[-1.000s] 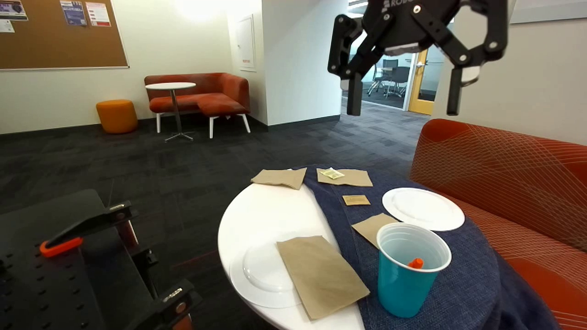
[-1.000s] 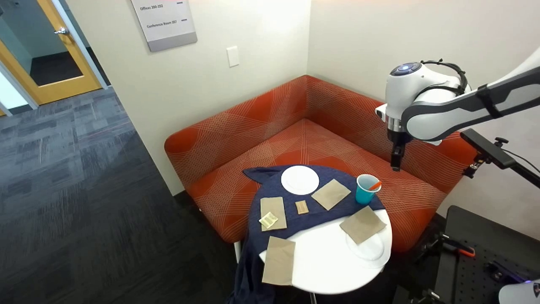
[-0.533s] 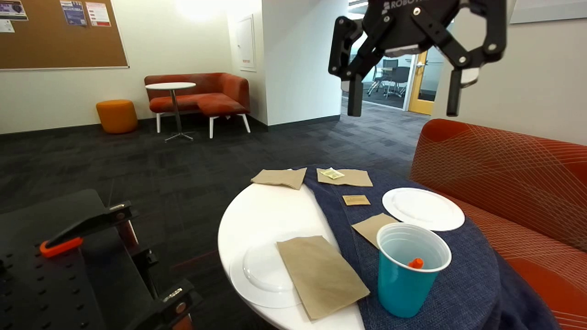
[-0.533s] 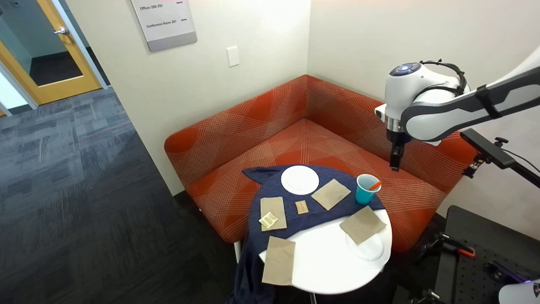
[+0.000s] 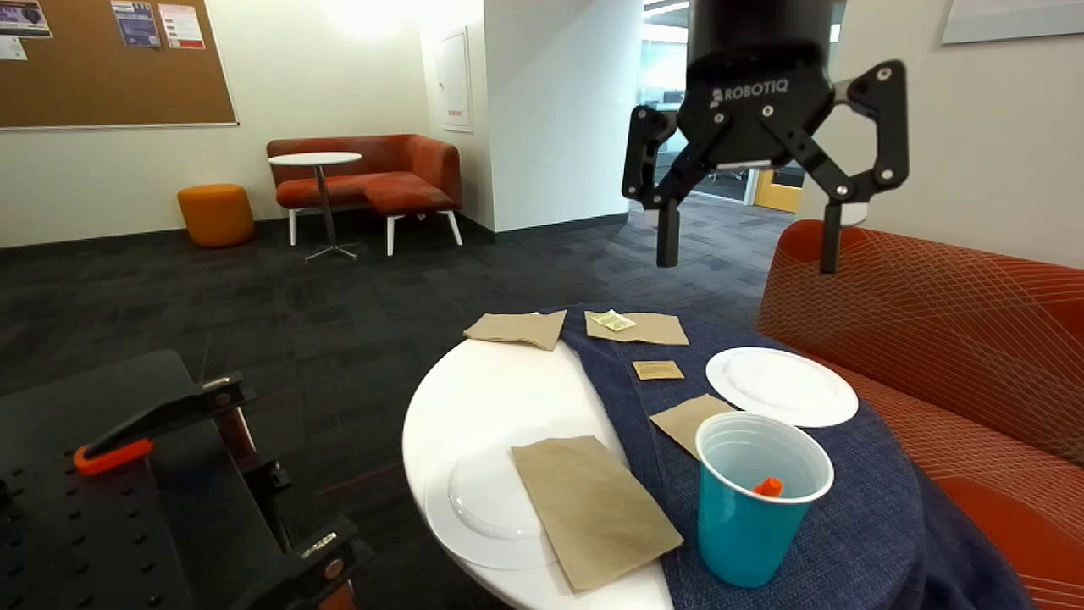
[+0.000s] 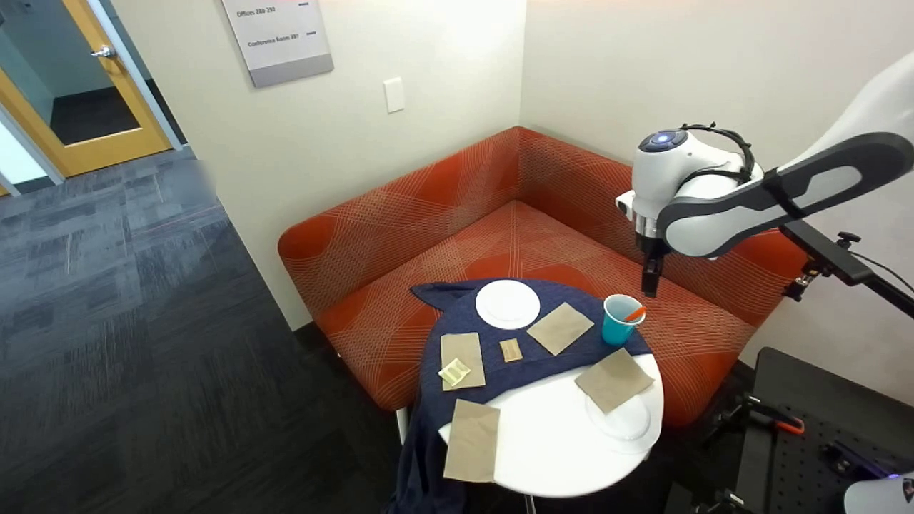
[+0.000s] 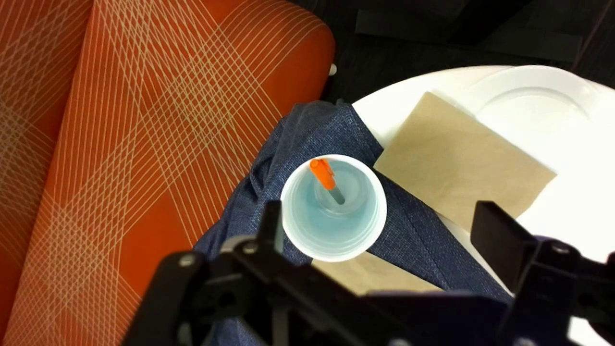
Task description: Remove the marker from the cup and place it on the table and move the cup to the left
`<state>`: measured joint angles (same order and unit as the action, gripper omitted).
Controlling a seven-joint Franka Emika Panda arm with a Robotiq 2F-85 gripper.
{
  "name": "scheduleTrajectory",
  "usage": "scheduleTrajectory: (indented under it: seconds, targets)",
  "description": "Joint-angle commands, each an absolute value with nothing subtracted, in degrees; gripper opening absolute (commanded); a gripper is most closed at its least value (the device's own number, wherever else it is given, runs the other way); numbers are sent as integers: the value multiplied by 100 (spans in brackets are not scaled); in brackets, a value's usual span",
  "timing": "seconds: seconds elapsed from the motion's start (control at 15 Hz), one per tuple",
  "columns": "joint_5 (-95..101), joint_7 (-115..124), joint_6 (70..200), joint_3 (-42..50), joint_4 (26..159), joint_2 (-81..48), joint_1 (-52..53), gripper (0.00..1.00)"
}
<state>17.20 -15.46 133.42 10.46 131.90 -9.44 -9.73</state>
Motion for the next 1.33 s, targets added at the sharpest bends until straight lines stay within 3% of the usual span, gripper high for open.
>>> scheduleTrajectory:
  seconds: [0.0, 0.47, 0.67, 0.73, 1.07, 1.27]
  targets:
    - [2087, -1524, 13235, 1049, 12758, -1447, -954, 100]
    - [2517, -1640, 13373, 1127, 12337, -2130, -1072, 100]
    - [2446, -1734, 13382, 1150, 12223, -2360, -1158, 90]
    - [2440, -1773, 13412, 1149, 12204, -2425, -1194, 82]
    - [2324, -2134, 13379, 1078, 12090, -2680, -1361, 60]
    - [2291, -2283, 13344, 1042, 12072, -2741, -1395, 60]
